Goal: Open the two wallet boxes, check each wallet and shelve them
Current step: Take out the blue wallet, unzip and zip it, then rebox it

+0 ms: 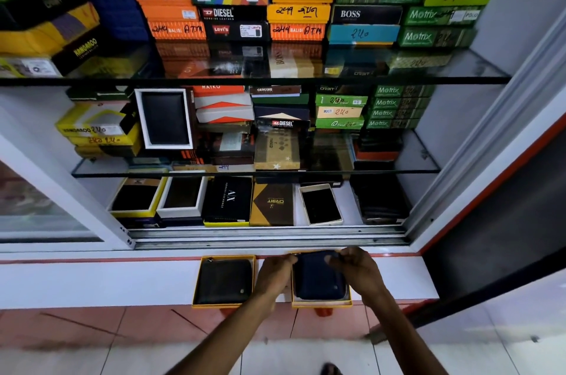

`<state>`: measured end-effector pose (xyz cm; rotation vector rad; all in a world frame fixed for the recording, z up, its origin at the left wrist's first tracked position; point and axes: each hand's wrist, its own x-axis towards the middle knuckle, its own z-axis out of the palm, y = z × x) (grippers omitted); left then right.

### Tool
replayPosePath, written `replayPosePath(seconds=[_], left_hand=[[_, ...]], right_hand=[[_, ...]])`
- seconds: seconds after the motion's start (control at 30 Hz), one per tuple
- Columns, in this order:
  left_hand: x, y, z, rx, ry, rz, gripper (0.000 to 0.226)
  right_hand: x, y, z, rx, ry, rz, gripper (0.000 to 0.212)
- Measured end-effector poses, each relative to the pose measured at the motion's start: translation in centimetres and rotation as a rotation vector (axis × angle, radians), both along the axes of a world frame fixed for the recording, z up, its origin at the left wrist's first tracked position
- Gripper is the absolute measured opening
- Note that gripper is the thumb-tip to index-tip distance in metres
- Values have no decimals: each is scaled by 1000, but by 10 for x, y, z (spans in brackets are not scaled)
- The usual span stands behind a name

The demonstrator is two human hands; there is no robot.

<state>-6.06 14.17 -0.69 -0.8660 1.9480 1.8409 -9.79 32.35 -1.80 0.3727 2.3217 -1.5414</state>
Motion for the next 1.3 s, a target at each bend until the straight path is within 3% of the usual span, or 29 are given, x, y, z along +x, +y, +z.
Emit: replayPosePath(seconds=[0.1,0.2,0.3,0.4,0.5,0.6,0.7,0.87,1.1,1.2,1.3], left_hand=[[-5,-6,19,-133,84,-110,21],[-12,-18,44,-49,119,-196,29],[-19,-40,70,130,185,-234,29],[-21,-55,104,222,204,-297,27],[-24,-66,126,224,237,-372,26],[-25,-74,148,215,291,-428,21],[-27,-82,160,203,305,-476,27],[-26,-86,172,145,329,-542,24],[-30,-91,179,67,277,-632,28],[-32,-91,183,50,323,-547,27],[-40,-98,180,85,355,-293,33]], right_hand=[[2,2,26,-251,-22,22,23],[6,-3,67,-455,-24,100,16],[-2,-6,99,-393,132,213,40],[-19,-12,129,-250,366,346,28],[-33,-25,149,-183,390,574,31],[-37,-35,162,-154,421,647,28],[-37,-40,174,-172,485,648,18],[-29,-46,188,-263,409,667,25],[-31,-44,189,-161,442,651,14],[-23,-48,194,77,592,537,11],[-7,-48,208,180,739,425,8]])
